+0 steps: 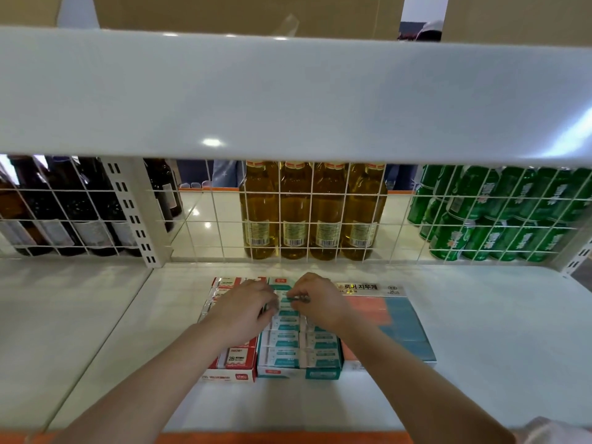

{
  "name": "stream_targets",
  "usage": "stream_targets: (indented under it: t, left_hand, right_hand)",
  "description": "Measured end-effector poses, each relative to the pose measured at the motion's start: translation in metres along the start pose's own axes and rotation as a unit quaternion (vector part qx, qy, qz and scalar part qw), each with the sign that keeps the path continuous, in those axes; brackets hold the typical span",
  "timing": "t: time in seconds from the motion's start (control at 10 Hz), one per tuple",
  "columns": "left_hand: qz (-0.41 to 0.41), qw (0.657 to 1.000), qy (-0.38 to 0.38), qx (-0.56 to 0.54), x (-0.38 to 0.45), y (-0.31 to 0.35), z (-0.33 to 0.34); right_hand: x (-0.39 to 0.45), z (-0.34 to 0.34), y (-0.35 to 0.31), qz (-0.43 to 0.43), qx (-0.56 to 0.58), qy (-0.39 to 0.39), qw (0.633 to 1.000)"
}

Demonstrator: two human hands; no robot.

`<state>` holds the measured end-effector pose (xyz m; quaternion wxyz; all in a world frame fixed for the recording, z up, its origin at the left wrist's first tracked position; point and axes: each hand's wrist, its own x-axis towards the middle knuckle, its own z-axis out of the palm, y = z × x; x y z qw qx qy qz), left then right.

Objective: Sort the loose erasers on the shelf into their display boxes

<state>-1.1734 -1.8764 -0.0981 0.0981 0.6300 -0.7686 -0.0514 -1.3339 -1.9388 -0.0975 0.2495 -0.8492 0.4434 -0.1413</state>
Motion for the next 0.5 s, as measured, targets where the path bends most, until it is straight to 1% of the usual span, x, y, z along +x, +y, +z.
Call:
stream_targets:
  t: [0.2, 0.3, 0.4, 0.5]
  left_hand:
    - [0.013, 1.000, -0.011, 0.020, 0.0015, -0.0003, -0.0006]
    - [0.010, 0.999, -0.030, 0.021, 0.0029, 0.0006, -0.0040]
    - [0.016, 1.000, -0.022, -0.002, 0.0012, -0.0009, -0.0044]
    - [0.008, 0.999, -0.021, -0.027, -0.0050, -0.0030, -0.0066]
  right_hand:
    - [-0.0033, 0.0003, 0.0002, 0.017, 0.022, 0.014, 1.000]
    - [-0.0054, -0.0005, -0.0024, 0.023, 0.001, 0.002, 1.000]
    - [-0.0061, -0.0003, -0.0031, 0.032, -0.024, -0.005, 0.999]
    - [-0.0106, -0.0060, -0.0053, 0.073, 0.030, 0.032, 0.996]
